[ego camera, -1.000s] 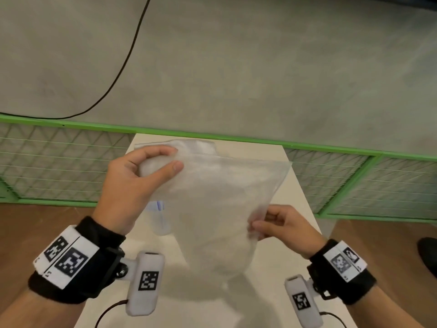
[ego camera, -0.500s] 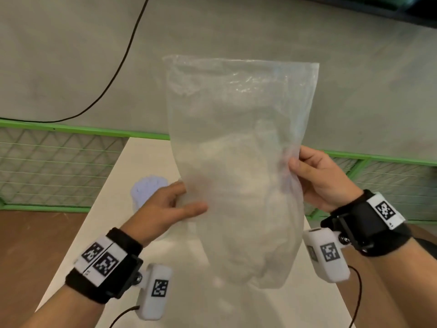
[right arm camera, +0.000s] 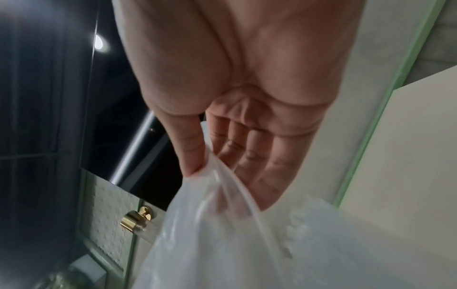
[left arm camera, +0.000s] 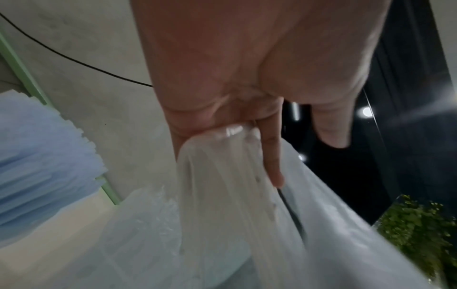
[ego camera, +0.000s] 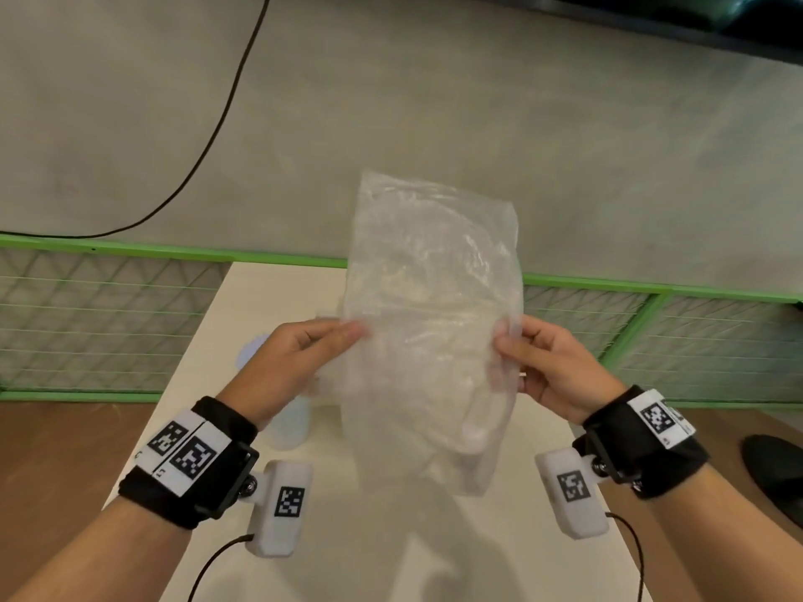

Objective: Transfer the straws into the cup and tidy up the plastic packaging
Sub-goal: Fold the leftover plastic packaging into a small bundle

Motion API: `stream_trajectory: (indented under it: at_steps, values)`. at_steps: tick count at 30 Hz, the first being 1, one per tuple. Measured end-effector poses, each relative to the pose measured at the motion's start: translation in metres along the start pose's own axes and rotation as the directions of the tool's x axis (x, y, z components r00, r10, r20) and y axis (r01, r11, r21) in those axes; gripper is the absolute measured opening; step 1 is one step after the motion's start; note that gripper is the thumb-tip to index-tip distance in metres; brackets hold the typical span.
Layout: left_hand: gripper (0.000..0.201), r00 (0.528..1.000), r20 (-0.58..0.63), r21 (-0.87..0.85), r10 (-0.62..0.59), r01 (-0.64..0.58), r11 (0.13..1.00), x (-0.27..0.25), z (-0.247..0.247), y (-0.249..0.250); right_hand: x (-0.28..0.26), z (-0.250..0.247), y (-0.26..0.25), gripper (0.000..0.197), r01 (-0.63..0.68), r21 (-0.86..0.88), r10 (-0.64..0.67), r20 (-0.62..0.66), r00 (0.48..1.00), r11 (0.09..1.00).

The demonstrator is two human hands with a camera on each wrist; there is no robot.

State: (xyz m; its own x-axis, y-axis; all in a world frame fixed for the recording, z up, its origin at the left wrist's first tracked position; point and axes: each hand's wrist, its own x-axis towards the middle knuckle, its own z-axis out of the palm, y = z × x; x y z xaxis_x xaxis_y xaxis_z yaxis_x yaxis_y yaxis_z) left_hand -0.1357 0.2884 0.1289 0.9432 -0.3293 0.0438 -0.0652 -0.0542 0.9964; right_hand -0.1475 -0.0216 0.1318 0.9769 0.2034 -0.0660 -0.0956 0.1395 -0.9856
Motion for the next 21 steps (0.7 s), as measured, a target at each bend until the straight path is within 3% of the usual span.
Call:
stream_trajectory:
  at_steps: [3, 6, 9, 11, 13, 16, 18, 21]
  values:
    - [0.068, 0.987, 0.154, 0.121, -0.052, 0.033, 0.992, -0.005, -0.004, -0.017, 0.004, 0.0, -0.012, 0.075, 0.065, 0.079, -0.063, -0.024, 0.998, 0.995]
    - [0.058, 0.959, 0.251, 0.177, -0.132, 0.089, 0.98, -0.01, 0.004, -0.028, 0.007, 0.003, -0.025, 0.07, 0.136, 0.163, -0.13, -0.046, 0.99, 0.977]
    - [0.048, 0.917, 0.382, 0.143, -0.114, 0.063, 0.988, -0.011, 0.022, -0.031, 0.009, 0.01, -0.033, 0.062, 0.198, 0.173, -0.185, -0.09, 0.979, 0.965]
    - [0.032, 0.929, 0.363, 0.08, -0.071, 0.045, 0.996, -0.011, 0.033, -0.027, 0.01, 0.013, -0.037, 0.071, 0.201, 0.152, -0.189, -0.09, 0.978, 0.968]
    - [0.023, 0.962, 0.27, 0.019, -0.045, 0.042, 0.999, -0.009, 0.036, -0.023, 0.008, 0.008, -0.04, 0.083, 0.175, 0.151, -0.171, -0.036, 0.985, 0.973]
    - [0.017, 0.986, 0.168, -0.001, 0.01, -0.01, 1.0, -0.006, 0.032, -0.017, -0.006, -0.009, -0.043, 0.091, 0.096, 0.104, -0.115, 0.2, 0.973, 0.99]
    - [0.017, 0.989, 0.148, 0.006, 0.027, -0.029, 1.0, -0.004, 0.028, -0.014, -0.017, -0.013, -0.042, 0.098, 0.06, 0.024, -0.064, 0.288, 0.955, 0.998]
    - [0.016, 0.991, 0.12, -0.007, 0.053, -0.053, 0.999, -0.003, 0.024, -0.01, -0.023, -0.012, -0.041, 0.096, 0.05, -0.029, -0.043, 0.208, 0.977, 0.998]
